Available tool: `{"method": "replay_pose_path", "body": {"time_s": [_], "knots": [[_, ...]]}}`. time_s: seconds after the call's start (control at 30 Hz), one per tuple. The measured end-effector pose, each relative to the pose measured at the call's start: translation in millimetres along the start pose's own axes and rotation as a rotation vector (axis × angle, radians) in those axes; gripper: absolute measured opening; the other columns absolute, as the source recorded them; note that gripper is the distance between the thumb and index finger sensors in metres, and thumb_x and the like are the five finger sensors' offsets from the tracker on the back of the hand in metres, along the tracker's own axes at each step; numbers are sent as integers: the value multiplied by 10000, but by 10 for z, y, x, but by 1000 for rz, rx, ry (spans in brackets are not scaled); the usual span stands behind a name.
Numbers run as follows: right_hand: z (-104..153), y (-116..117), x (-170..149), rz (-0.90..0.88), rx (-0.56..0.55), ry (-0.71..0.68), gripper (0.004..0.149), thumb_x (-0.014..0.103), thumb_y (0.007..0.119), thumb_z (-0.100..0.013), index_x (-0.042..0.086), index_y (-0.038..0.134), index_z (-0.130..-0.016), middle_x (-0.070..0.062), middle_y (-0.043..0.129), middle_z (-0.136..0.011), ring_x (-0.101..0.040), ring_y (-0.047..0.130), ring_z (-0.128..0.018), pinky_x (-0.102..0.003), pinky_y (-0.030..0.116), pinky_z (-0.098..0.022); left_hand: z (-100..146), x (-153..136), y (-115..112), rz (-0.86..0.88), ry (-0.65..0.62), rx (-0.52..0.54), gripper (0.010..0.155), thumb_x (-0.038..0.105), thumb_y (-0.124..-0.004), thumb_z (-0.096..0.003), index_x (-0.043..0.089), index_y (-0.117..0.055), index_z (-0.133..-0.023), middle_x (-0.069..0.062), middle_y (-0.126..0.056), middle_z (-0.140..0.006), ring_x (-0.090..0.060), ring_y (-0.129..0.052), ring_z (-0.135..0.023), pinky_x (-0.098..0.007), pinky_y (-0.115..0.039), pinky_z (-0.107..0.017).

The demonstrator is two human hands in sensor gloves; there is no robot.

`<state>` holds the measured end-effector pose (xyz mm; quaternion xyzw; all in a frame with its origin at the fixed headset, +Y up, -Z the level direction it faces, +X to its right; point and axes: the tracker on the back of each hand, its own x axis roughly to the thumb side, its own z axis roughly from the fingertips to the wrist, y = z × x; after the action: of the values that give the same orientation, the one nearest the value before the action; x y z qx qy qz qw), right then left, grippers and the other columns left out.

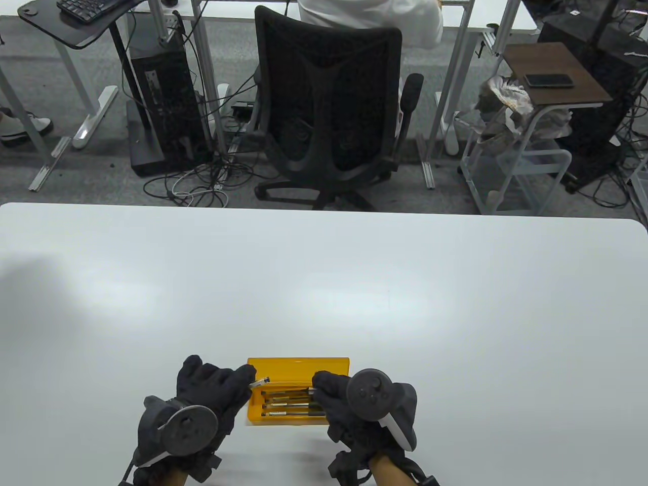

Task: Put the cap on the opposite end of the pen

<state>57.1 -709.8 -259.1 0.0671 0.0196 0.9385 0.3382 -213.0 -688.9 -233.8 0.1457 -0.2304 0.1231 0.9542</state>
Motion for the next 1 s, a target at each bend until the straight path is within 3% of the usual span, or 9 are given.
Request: {"method": "replay_pose_path", "body": {"time_s": [0.27,0.83,1.0], "knots": [[22,27,92,14,-18,-75,479,329,790,-417,185,860,-869,-45,972,-685,-231,983,-549,-454,829,-450,-21,113,-57,13,-45,-30,472,307,-807,-509,160,-821,-957,-133,-938,-799,-345,-821,-738,-748,-403,-707],[83,138,218,-45,48,-174,475,325,769,-431,194,845,-882,-39,974,-700,-231,985,-552,-455,828,-451,-37,258,-129,-20,-113,-81,467,308,-804,-505,175,-826,-952,-123,-940,-806,-338,-827,-745,-744,-409,-712],[98,124,259,-30,58,-186,473,344,750,-442,147,863,-856,-27,1013,-510,-188,996,-379,-428,844,-359,-53,342,-115,-36,-145,-68,459,285,-797,-501,143,-840,-935,-139,-954,-782,-352,-836,-722,-745,-411,-712]]}}
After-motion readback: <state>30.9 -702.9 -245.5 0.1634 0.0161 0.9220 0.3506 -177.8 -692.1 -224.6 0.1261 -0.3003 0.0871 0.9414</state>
